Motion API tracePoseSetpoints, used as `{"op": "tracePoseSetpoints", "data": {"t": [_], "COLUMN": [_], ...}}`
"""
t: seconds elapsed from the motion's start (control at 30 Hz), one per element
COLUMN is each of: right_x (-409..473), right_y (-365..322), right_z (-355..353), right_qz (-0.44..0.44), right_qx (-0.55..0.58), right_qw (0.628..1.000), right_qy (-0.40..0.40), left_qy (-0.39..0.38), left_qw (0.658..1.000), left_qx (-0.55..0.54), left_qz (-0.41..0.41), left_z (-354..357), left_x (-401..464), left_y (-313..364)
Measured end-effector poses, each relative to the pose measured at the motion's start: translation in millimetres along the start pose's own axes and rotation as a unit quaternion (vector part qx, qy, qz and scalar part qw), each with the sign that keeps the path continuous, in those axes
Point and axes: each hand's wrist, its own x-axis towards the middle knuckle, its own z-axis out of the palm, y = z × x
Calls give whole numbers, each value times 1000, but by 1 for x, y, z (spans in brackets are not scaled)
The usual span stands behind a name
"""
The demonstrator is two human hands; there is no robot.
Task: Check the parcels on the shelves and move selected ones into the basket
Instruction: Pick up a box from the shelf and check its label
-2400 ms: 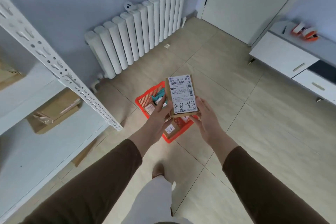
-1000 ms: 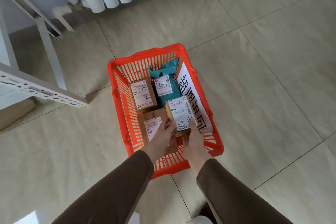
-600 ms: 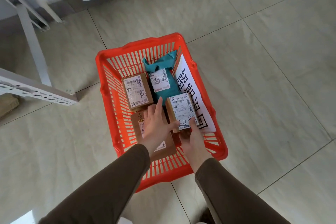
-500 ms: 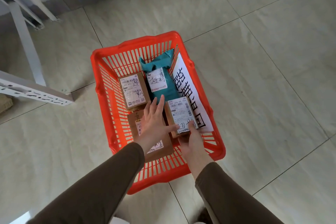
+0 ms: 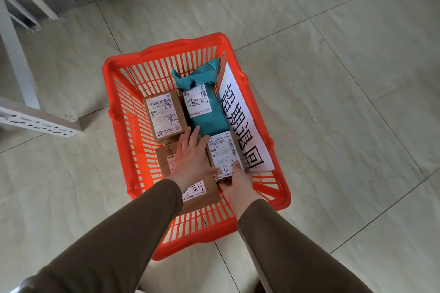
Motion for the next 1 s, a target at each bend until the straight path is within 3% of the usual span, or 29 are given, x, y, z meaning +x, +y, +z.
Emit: {"op": "tracePoseSetpoints", "data": {"t": [0.17,0.33,0.6,0.8,1.0], "right_x": [6,10,-11,-120,-289], "right_y": [1,1,-7,-30,-68], "right_z": [4,-2,-2,-6,10], "right_qz": [8,5,14,-35,-185], "right_qx": [-51,-107,-127,-239,-342], "right_qw": [999,993,991,968,913], "right_qy": [11,-45,-32,-74,-123], "left_qy": [28,25,43,35,56], "left_qw": [998,996,997,997,991], "left_qx": [57,80,43,-19,-84], "left_qz": [-8,-20,-39,-59,-91], "left_z": [9,13,0,-76,-211], "left_x": [2,3,-19,-81,-172], "left_y": [0,6,11,24,48]}}
